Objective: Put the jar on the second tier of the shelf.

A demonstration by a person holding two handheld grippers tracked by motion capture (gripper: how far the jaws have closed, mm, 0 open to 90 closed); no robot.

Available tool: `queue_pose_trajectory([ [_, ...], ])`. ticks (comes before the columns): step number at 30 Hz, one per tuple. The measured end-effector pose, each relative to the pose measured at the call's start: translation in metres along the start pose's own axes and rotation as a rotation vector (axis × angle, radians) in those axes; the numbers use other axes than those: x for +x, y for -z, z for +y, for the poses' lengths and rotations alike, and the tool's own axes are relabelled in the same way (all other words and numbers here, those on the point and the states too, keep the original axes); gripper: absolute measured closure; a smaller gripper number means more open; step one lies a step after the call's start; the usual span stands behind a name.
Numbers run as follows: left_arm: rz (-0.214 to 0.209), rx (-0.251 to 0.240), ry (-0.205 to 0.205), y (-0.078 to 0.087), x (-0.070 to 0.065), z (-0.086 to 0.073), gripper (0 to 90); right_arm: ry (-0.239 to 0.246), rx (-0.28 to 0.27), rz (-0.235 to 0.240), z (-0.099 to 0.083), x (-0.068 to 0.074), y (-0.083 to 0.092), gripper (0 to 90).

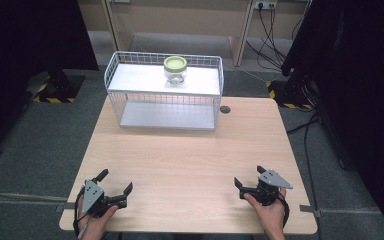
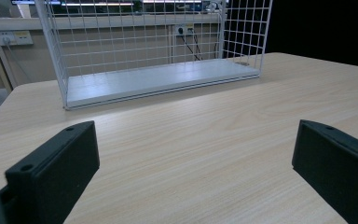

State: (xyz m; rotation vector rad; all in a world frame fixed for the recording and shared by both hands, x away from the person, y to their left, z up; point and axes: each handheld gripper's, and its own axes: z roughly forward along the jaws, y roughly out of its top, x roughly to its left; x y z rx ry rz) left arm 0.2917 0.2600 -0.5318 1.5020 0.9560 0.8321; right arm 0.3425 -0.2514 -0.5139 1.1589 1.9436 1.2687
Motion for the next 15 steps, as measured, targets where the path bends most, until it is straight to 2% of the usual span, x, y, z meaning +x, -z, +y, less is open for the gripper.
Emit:
queue_pose_trajectory([
  [6,0.001,0.000,0.000,0.0000,0.0000,0.0000,0.2,-0.007,0.007,-0.002,-0.0073,-0.0011,-0.0017,0.7],
  [15,0.000,0.002,-0.002,-0.0002,-0.0001,0.0001,0.2,-0.007,0.004,0.000,-0.0074,-0.0023,-0.0011,1.0],
])
